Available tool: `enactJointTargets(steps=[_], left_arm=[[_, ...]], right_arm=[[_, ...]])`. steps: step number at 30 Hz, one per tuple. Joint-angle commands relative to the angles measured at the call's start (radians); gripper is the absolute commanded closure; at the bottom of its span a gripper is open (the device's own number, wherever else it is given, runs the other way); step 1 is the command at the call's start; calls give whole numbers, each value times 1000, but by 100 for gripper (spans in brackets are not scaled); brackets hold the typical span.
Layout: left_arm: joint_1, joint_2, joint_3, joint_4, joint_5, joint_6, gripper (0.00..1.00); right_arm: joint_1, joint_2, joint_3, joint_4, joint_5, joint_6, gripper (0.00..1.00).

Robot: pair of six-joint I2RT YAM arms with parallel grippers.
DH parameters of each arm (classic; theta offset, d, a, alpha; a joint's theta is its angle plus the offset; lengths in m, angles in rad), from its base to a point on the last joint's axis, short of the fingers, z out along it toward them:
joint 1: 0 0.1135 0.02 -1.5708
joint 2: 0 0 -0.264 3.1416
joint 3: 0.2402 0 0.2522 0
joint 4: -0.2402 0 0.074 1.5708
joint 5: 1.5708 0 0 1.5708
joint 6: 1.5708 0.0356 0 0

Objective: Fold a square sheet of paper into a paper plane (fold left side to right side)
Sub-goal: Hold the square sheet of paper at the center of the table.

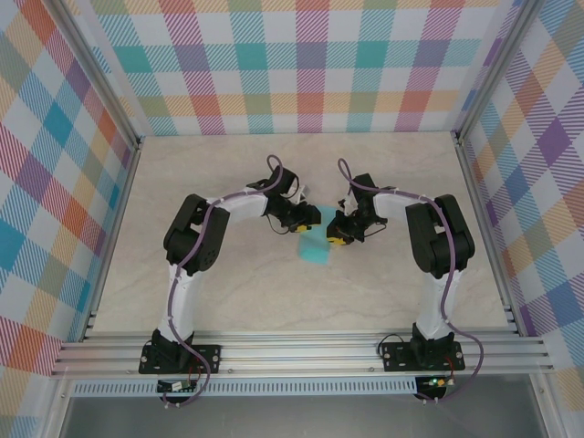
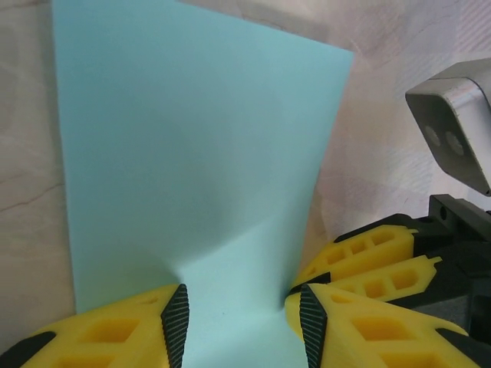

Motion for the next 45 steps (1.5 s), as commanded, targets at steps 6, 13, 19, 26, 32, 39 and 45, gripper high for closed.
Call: enactJointTargets(steps=[6,13,19,26,32,39,45], left_arm=[[-14,13,-37,-63,-46,24,56],[-17,12,-50,-67,-60,25,56],[-18,9,-51,-67,-66,24,56],[-20,9,-50,-67,-65,23,56],[-21,3,-48,-63,-60,27,56],[-21,-43,-28,-76,-37,60,54],[-21,-124,-21,-75,1,80,50]], right_arm=[[-2,-32,-29,19,67,1,85],[-46,-101,30,6,22,6,95],[-46,-9,106,25,13,35,99],[-46,82,183,38,-24,46,99],[-46,137,220,24,-32,44,98],[-36,176,236,-70,54,19,97],[-32,186,214,-78,75,18,97]])
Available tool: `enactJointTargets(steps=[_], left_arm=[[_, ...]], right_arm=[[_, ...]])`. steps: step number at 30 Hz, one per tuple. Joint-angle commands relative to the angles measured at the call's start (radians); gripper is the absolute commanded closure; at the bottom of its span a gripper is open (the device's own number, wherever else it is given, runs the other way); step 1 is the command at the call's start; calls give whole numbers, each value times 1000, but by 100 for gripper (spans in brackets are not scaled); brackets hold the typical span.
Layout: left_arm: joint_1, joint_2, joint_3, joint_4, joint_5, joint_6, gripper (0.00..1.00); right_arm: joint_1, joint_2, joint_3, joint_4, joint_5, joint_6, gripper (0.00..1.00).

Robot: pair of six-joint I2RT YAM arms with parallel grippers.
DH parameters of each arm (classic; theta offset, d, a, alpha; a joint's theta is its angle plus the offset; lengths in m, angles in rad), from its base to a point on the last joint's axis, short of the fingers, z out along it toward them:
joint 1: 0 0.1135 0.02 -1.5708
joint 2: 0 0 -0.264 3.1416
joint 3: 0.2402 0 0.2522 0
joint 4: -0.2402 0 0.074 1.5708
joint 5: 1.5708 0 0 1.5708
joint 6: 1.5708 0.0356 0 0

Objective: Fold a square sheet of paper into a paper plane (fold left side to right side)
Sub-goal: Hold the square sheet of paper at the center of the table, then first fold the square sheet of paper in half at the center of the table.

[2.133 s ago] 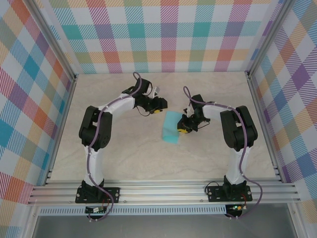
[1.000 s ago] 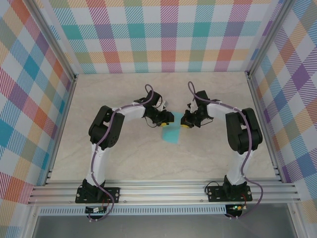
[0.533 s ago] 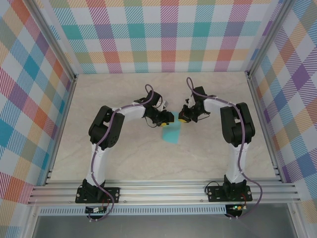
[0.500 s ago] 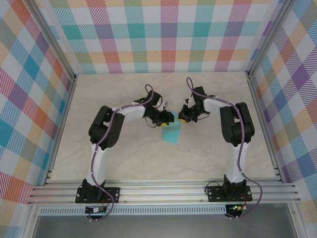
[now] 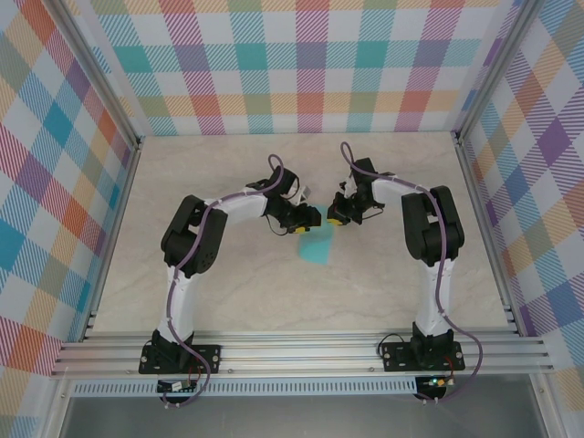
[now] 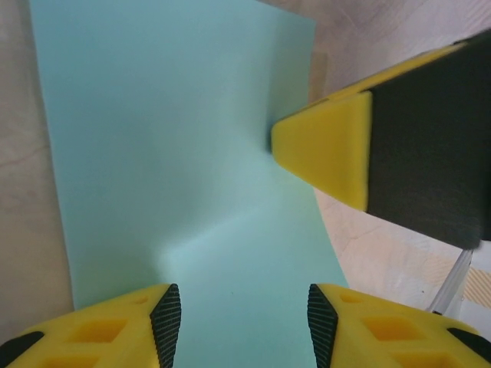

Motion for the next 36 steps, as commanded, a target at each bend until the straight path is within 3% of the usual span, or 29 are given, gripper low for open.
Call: enactJointTargets(steps=[1,24,36], left_arm=[[-9,-94,-15,-18,26,23,50],[-26,-66,-180,34,56,54,53],[-41,-161,-315,29,99,140,53]], right_arm=[[11,50,-18,-62,54,-9,97],[27,48,-34,-72,82,-1,97],[27,53,-32,-79,91,4,97]])
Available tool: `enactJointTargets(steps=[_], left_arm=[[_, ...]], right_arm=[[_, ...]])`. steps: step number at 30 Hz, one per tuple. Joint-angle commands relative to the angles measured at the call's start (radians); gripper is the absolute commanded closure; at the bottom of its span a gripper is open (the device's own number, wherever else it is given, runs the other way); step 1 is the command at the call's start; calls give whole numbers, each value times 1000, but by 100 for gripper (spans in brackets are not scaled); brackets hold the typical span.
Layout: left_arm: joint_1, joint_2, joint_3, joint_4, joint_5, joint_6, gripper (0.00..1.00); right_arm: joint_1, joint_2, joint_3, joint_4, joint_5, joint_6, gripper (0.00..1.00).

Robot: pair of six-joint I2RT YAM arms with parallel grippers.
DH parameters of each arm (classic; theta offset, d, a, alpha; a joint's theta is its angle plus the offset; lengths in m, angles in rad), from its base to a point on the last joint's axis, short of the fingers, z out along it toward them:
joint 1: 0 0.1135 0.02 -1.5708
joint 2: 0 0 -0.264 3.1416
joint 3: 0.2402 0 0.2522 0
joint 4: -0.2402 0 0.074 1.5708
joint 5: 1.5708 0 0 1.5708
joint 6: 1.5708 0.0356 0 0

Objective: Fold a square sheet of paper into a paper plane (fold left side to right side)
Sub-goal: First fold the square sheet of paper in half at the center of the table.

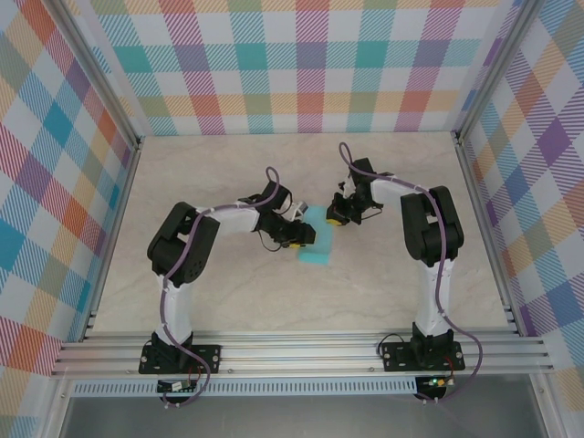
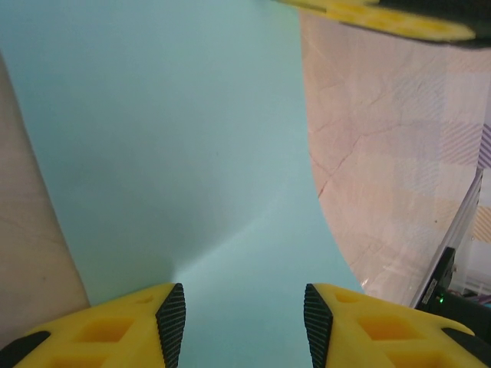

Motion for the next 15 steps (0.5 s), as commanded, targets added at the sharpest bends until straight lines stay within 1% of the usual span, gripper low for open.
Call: enactJointTargets(steps=[1,10,15], left_arm=[[-29,-42,-61,-83,33,45,53],[-76,-121,-147,-100,76,95,52],[-93,-155,-191,-122,65,106,52]], right_arm=[[16,54,-32,-79,78,3,97],[16,60,-30,-81,78,-1,97],[16,59,-30,-82,78,-2,97]])
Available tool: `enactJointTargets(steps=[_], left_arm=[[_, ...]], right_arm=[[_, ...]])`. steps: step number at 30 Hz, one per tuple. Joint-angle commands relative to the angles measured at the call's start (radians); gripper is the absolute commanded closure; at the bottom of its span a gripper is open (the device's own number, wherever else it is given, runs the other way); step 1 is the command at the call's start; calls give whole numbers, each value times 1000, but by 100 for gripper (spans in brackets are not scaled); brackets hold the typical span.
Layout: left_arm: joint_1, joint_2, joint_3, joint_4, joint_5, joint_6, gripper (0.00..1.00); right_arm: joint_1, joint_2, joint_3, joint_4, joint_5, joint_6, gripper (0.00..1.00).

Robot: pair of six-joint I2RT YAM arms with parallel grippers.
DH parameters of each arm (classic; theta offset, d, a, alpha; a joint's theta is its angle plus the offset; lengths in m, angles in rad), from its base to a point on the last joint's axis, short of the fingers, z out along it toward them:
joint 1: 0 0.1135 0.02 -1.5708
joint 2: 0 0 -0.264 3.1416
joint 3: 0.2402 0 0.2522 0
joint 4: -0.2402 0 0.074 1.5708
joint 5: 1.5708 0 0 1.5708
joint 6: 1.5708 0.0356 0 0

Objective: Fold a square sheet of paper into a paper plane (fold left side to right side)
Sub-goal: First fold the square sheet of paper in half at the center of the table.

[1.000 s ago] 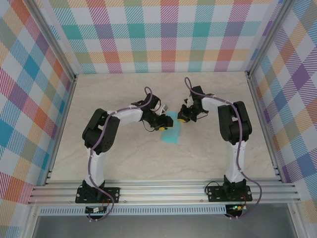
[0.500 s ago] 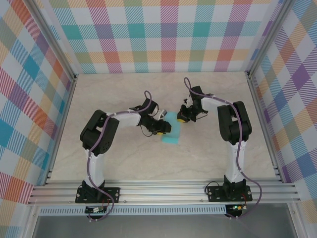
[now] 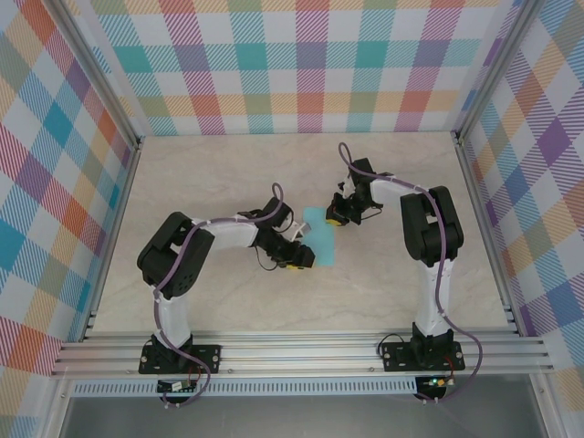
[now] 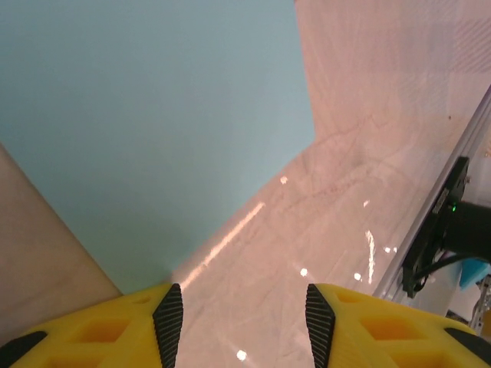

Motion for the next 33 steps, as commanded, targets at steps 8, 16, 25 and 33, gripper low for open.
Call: enactJointTargets(steps=[8,16,25,33], left_arm=[[16,-148,-4,-3,17,-27,52],[61,22,170,29,-9,-35,52],[70,176,236,51,-38,-56,53],[58,98,110,3,-17,18,53]], right_arm=[[15,53,-29,-85,76,-8,96],[15,51,-25,-86,78,-7,96],[15,49,-28,-89,77,-12,96],[15,49,-26,-95,84,-15,96]])
